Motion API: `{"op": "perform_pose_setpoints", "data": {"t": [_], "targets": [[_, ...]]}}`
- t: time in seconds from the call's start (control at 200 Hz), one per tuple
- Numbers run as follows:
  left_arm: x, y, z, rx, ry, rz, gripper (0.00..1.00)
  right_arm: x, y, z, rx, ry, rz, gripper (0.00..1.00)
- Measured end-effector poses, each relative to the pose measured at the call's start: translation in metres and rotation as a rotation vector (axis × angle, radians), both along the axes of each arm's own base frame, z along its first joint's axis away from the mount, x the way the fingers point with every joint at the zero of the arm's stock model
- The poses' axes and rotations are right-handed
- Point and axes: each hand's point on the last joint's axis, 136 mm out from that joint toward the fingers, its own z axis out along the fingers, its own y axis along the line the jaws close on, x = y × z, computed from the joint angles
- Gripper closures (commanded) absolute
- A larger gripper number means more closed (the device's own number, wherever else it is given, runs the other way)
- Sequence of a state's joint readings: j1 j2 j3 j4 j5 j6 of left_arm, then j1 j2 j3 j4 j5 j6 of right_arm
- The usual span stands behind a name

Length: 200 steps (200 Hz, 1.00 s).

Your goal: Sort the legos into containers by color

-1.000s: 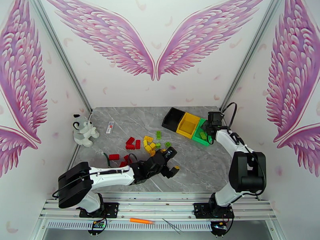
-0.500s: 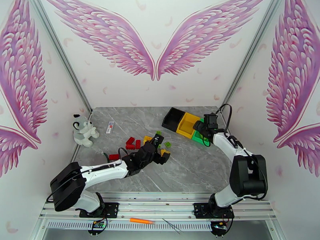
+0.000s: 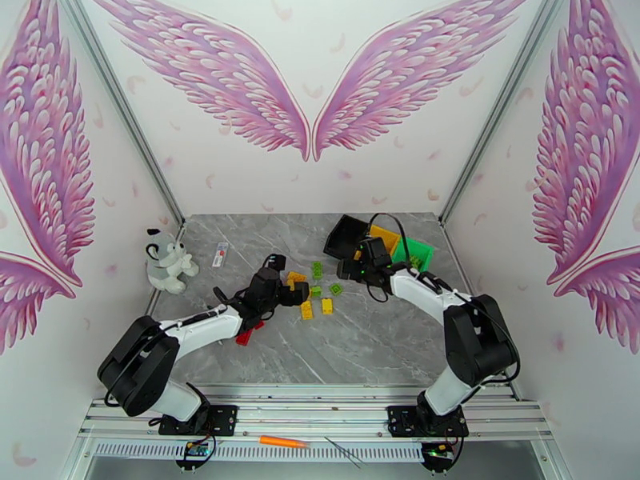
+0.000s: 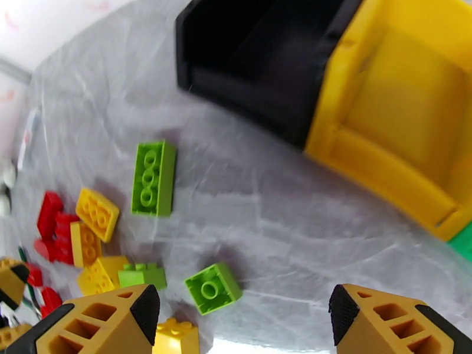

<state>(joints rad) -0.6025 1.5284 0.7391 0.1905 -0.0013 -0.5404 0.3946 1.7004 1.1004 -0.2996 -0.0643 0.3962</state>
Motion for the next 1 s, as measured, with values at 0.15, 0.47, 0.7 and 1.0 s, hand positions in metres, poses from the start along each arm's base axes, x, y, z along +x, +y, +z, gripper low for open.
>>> {"op": "perform_pose_setpoints", "data": {"t": [0.15, 0.47, 0.7, 1.0], "targets": [[-0.002, 0.005, -0.014, -0.033, 0.061, 0.014, 0.01, -0.018, 0.021, -0.031, -0.073, 0.066, 0.086, 0.19], [-0.003, 0.0, -0.011, -0.071, 0.069, 0.006, 0.01, -0.011, 0.024, -0.051, -0.135, 0.104, 0.099, 0.28], [-0.005, -0.002, -0.01, -0.083, 0.072, -0.005, 0.01, -0.002, 0.021, -0.06, -0.174, 0.112, 0.079, 0.33], [-0.005, -0.002, -0.01, -0.085, 0.071, -0.007, 0.01, 0.007, 0.019, -0.067, -0.206, 0.115, 0.061, 0.48]]}}
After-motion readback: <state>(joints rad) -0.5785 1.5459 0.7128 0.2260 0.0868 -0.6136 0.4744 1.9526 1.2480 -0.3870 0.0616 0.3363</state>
